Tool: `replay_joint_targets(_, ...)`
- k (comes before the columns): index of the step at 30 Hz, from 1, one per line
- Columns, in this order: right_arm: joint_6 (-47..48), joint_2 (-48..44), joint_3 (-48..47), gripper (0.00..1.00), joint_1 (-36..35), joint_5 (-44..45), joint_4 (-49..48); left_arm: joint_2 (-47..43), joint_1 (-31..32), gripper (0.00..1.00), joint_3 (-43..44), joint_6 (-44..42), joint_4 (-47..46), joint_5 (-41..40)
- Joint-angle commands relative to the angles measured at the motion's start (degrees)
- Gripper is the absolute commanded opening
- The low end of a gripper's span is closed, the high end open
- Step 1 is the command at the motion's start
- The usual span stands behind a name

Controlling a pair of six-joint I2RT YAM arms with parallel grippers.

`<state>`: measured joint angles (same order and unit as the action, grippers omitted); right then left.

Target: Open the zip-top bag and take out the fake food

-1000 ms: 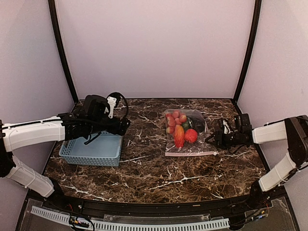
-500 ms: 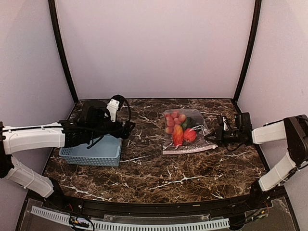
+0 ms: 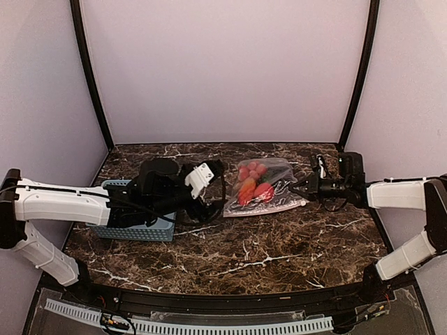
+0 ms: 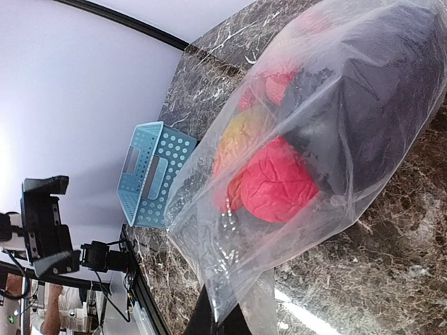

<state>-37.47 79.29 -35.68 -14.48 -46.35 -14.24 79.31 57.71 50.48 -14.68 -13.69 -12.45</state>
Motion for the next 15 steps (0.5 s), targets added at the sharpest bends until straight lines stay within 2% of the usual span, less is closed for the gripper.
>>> replay_joint_targets(1, -5.04, -2.31, 0.56, 0.00, -1.05, -0.72, -4.21, 5.95, 4.08, 0.92, 3.31, -13.32, -5.02, 0.50)
replay_joint_targets(9, -10.22, -6.98, 3.08, 0.00, -3.08, 0.42, -4.98, 14.58, 5.65, 0.86, 8.81, -19.72, -5.94, 9.25)
replay_joint_targets(15, -12.55, -9.07, 4.37, 0.00, -3.67, 1.28, -5.18, 19.38, 5.72, 0.77, 12.65, -24.94, -3.87, 11.31)
